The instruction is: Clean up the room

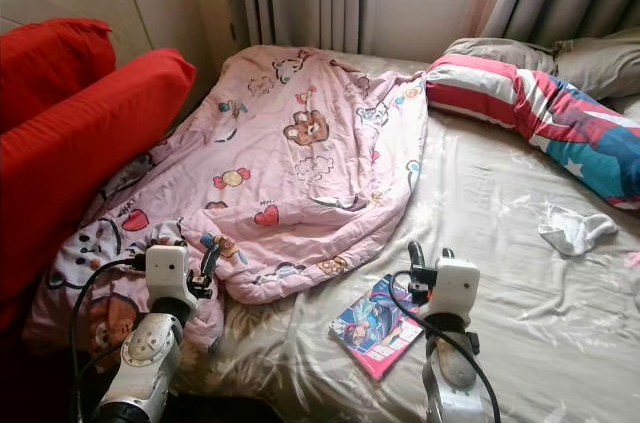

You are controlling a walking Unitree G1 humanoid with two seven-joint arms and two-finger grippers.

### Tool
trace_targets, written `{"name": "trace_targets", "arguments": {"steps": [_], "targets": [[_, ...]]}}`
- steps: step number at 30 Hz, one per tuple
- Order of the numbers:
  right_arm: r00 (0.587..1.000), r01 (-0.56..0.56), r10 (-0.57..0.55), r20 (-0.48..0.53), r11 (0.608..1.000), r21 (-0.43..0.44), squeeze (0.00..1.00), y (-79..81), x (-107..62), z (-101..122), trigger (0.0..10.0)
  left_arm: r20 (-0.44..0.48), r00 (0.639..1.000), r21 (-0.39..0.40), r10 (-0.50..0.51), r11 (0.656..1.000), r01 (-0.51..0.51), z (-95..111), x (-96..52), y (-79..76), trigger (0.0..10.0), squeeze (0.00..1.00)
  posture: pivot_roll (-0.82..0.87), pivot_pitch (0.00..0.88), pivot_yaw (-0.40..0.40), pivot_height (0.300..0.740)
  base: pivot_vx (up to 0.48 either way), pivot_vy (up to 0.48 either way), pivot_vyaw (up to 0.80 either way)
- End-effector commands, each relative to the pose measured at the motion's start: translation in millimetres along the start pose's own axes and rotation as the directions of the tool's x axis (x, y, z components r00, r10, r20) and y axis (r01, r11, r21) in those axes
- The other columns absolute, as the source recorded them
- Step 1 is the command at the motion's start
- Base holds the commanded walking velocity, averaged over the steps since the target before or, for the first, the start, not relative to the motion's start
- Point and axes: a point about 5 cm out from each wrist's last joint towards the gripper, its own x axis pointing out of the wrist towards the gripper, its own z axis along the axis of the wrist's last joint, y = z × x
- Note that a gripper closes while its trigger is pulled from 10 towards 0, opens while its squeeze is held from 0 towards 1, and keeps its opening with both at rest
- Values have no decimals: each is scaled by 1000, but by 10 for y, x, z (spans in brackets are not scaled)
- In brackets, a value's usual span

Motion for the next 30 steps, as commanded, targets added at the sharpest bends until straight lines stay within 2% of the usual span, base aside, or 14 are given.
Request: {"name": "trace_targets", "arguments": {"steps": [1, 12, 14, 25, 30], "targets": [[1000, 9, -9, 15, 1000, 8, 0, -9, 18, 47, 10000, -5, 1000, 8, -13, 1000, 13, 4, -8, -6, 10000, 0, -151, 7, 21, 740, 0, 0, 0], [1000, -5, 5, -16, 1000, -20, 0, 43, 55, 49, 10000, -6, 1000, 8, -4, 1000, 4, 17, -31, 47, 10000, 0, -143, 25, 13, 740, 0, 0, 0], [1000, -6, 5, -24, 1000, -29, 0, 41, 68, 52, 10000, -4, 1000, 8, 0, 1000, 0, 43, -16, 50, 10000, 0, -137, 59, 9, 725, 0, 0, 0], [1000, 1, -2, -29, 999, -48, 0, 40, 132, 96, 10000, 1, 1000, 7, 5, 1000, -5, 101, 21, 55, 10000, 0, -131, 111, 8, 640, 0, 0, 0], [1000, 17, -18, -14, 999, -46, 0, 26, 151, 123, 10000, -4, 1000, 5, 4, 1000, -4, 100, 24, 38, 10000, 0, -128, 124, 6, 640, 0, 0, 0]]}}
